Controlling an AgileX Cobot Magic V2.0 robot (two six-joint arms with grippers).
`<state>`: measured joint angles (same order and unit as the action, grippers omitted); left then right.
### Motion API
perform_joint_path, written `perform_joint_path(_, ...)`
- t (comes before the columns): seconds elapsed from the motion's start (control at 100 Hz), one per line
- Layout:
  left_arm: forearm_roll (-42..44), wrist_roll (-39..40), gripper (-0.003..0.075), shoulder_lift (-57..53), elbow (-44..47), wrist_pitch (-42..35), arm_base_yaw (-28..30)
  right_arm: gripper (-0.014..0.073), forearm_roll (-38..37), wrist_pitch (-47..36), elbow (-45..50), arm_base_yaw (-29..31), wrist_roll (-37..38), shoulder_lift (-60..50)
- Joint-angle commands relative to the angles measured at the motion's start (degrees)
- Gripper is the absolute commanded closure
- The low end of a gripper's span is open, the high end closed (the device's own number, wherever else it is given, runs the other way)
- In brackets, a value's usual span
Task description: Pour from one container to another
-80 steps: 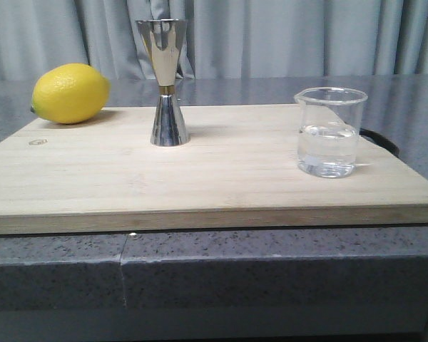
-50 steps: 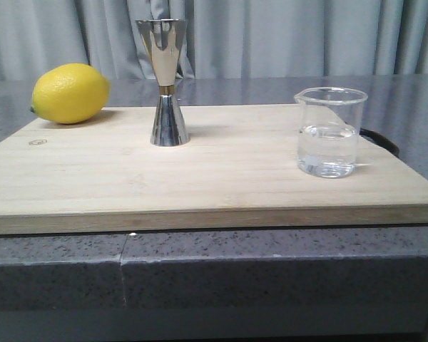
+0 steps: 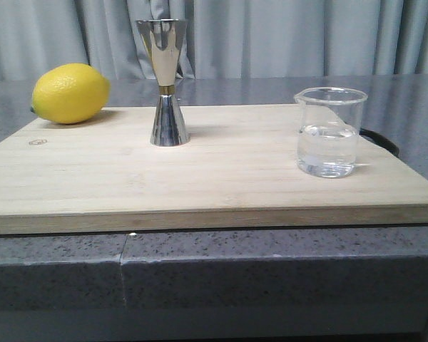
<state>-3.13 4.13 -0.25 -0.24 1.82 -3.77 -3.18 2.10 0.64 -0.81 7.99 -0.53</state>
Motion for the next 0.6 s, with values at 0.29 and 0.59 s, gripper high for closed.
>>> perform_joint_path(0.29,-0.05,0.23,0.0739,-1.64,-0.02,-8.41,0.1,0.0659,-0.19,-4.17,-0.26,0.33,-0.18,-1.09)
perform_joint_path(0.59,2.56,0.23,0.0739,1.36,-10.99,-1.05,0.1,0.0659,-1.69,7.65,-14.46,0.33,-0.18,2.0)
